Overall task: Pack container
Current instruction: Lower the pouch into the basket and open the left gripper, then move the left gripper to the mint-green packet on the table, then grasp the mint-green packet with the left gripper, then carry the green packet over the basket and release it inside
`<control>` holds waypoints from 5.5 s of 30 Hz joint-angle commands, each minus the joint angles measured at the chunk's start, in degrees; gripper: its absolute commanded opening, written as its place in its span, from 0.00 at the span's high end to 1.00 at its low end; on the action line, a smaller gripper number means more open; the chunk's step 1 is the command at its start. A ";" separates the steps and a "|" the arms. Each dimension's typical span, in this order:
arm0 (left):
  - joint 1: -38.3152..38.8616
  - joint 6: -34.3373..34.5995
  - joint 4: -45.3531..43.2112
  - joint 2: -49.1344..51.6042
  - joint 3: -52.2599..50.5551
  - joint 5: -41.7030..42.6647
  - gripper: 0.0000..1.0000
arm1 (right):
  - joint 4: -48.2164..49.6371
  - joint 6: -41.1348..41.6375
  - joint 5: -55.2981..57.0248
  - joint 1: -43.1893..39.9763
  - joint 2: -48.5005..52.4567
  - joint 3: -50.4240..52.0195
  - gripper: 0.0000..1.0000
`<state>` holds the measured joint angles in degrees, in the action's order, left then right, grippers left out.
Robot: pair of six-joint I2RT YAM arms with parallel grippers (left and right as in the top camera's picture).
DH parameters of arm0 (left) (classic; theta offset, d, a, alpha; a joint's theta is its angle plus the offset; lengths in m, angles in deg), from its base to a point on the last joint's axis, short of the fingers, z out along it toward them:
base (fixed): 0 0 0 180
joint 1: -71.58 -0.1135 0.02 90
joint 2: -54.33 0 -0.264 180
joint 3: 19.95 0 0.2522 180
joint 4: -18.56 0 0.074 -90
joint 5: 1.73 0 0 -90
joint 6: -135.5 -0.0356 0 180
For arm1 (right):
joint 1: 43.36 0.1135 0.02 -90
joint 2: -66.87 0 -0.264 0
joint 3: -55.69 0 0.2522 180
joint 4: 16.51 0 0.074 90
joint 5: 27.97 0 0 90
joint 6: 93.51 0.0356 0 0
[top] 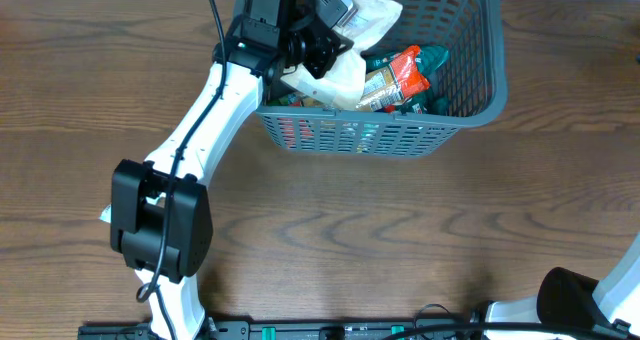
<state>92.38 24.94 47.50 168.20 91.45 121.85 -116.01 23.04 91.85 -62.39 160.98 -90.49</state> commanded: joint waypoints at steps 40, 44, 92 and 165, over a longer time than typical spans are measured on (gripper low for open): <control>-21.92 25.68 59.63 -42.49 1.03 -43.91 0.02 | -0.04 -0.46 0.76 -0.17 -0.07 -0.48 0.01; -26.97 25.77 64.11 -39.98 0.07 -43.95 0.02 | -0.04 -0.48 0.76 -0.17 -0.07 -0.48 0.01; -48.11 -5.20 27.12 -25.22 -43.93 -25.16 0.02 | -0.02 -0.48 0.76 -0.17 -0.07 -0.48 0.01; -22.93 20.90 -18.10 -40.02 -13.38 12.26 0.94 | -0.04 -0.46 0.76 -0.17 -0.07 -0.48 0.01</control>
<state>65.16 44.13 31.68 127.94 77.07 131.88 -116.09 23.04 91.85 -62.39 161.00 -90.49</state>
